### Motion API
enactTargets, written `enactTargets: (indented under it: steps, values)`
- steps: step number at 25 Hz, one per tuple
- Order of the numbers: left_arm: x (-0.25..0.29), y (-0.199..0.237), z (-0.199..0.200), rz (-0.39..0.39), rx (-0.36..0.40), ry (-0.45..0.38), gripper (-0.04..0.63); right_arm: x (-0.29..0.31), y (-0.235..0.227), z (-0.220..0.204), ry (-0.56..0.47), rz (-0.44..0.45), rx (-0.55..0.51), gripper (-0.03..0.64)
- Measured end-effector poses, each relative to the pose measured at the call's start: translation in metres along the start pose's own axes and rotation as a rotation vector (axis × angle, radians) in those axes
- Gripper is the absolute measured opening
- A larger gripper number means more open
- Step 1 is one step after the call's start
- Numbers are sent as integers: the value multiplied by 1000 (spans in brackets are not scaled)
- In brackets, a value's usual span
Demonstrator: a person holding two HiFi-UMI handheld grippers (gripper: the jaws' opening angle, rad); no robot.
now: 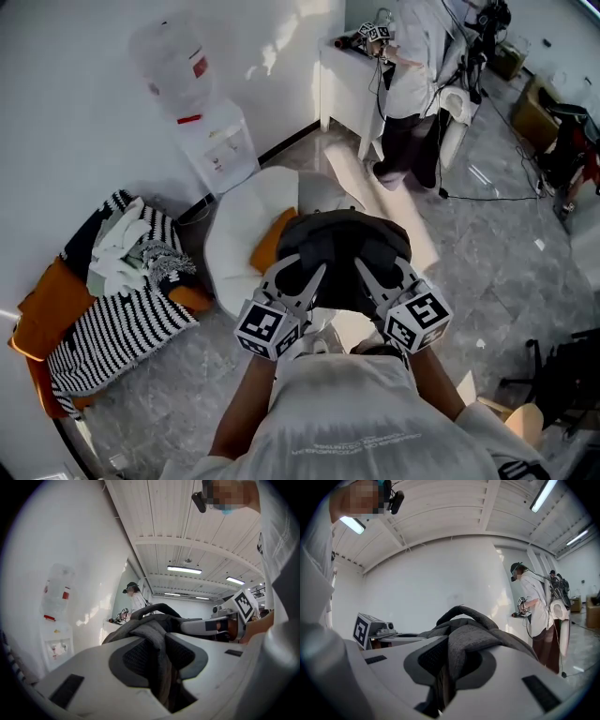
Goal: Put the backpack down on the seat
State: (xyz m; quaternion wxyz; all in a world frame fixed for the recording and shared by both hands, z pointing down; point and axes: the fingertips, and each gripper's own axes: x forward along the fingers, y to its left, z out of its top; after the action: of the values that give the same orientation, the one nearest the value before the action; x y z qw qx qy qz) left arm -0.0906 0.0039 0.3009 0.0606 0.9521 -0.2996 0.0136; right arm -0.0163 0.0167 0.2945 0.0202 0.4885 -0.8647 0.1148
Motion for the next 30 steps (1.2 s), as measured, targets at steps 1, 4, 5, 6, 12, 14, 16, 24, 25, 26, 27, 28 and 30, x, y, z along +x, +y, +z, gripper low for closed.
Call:
enactTargets:
  steps: [1,4,5,6,12,14,16,24,25,26,27,28,30]
  values:
    - [4,4,1,0,3,-1,120,4,-3,2,0,2,-3,40]
    - [13,13,4,4,8,3,118,13,-11,5,2,11,-1,40]
    - [16,16,5,5,11,5,118,16,-14,6,2,14,-4,40]
    - [20,19,6,7,14,5,120,20,-18,8,2,16,-8,40]
    - [46,40,1,17,2,19,120,43,-44,5,20,31,1,40]
    - [57,46,-4,29,-11,30,120,51,-56,3,32,42,15,40]
    - [68,53,-6,47,-30,37,120,60,-67,2,47,59,24,40]
    - [108,85,-16,90,-74,51,120,96,-107,0,88,116,39,40]
    - [114,89,-17,91,-72,52,120,100,-114,-1,90,119,39,40]
    - [120,93,-18,92,-72,55,120,104,-120,-2,94,122,39,40]
    - [126,96,-21,93,-73,59,120,108,-126,-4,98,125,41,40]
    - [132,99,-23,95,-77,64,120,112,-132,-7,103,128,45,40]
    - [142,107,-28,99,-85,71,120,121,-143,-10,112,136,54,40]
